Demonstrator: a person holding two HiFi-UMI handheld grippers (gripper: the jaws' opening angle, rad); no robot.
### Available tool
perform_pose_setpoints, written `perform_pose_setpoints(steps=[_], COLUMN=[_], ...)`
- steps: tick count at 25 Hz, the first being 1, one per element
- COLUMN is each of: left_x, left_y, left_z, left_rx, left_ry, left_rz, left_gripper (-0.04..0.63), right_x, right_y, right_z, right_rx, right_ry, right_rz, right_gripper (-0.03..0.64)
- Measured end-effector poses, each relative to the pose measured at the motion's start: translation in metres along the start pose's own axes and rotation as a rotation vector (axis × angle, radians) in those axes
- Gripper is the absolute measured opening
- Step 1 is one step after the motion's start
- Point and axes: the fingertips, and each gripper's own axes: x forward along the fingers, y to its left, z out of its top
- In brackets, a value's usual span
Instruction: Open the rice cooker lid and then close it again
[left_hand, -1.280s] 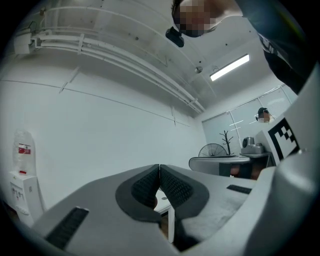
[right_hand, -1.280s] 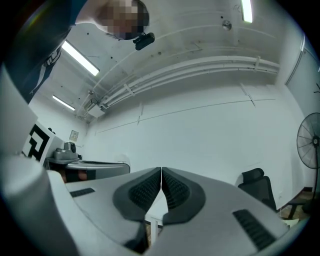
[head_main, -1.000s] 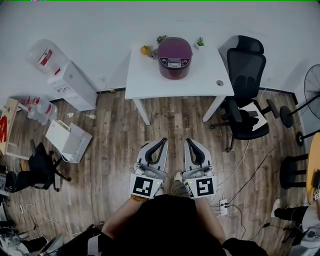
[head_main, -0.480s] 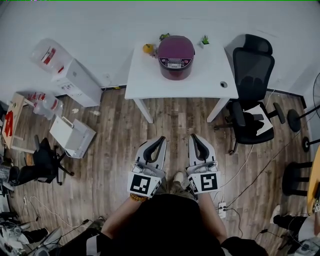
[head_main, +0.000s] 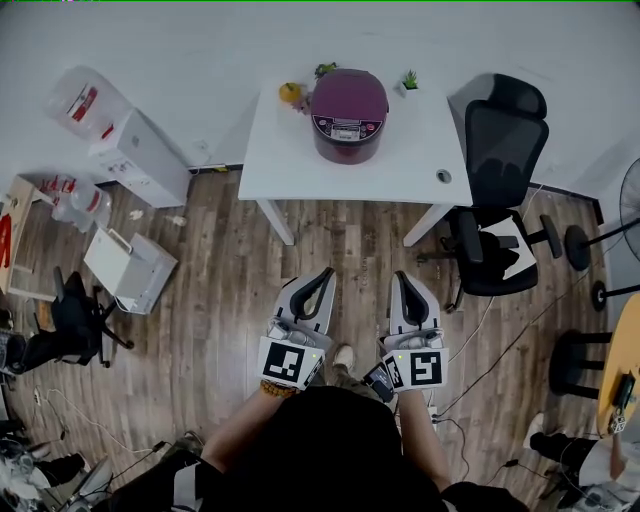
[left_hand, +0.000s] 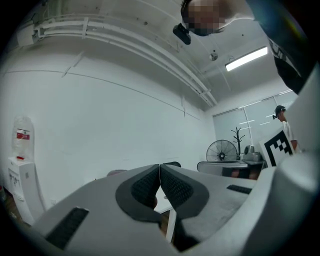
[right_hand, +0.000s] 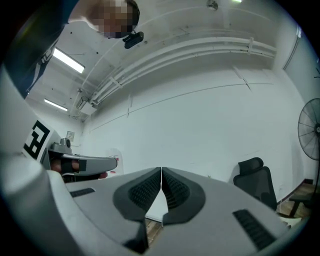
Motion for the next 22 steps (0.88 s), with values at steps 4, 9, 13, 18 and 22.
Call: perform_pose_setpoints(steps=[4, 9, 13, 18, 22], left_x=[0.024, 0.054, 0.071, 0.087, 0.104], left_y=[0.018, 0.039, 0.064, 0.099, 0.122], left_z=[0.001, 0.002, 0.005, 0.006, 0.009], left_rx=[-0.013, -0.027, -0.041, -0.067, -0.097], left_ry=[-0.008, -0.013, -0.034, -0.051, -0.076], left_rz=[-0.017, -0.043, -0.052, -0.053, -0.068], left_gripper=[0.023, 0.023, 0.023, 0.023, 0.023], right_x=[0.020, 0.052, 0.078, 0.111, 0.137], right_y=[-0.002, -0.007, -0.006, -0.002, 0.004], right_z=[0.011, 0.014, 0.019, 0.028, 0.037], right_rx=[-0.031, -0.049, -0.075, -0.096, -0.163], right_ry=[-0.002, 0.010, 0.004, -0.014, -0.024], right_rz=[-0.007, -0.019, -0.040, -0.077, -0.083], right_gripper=[0.029, 0.029, 0.029, 0.029, 0.029])
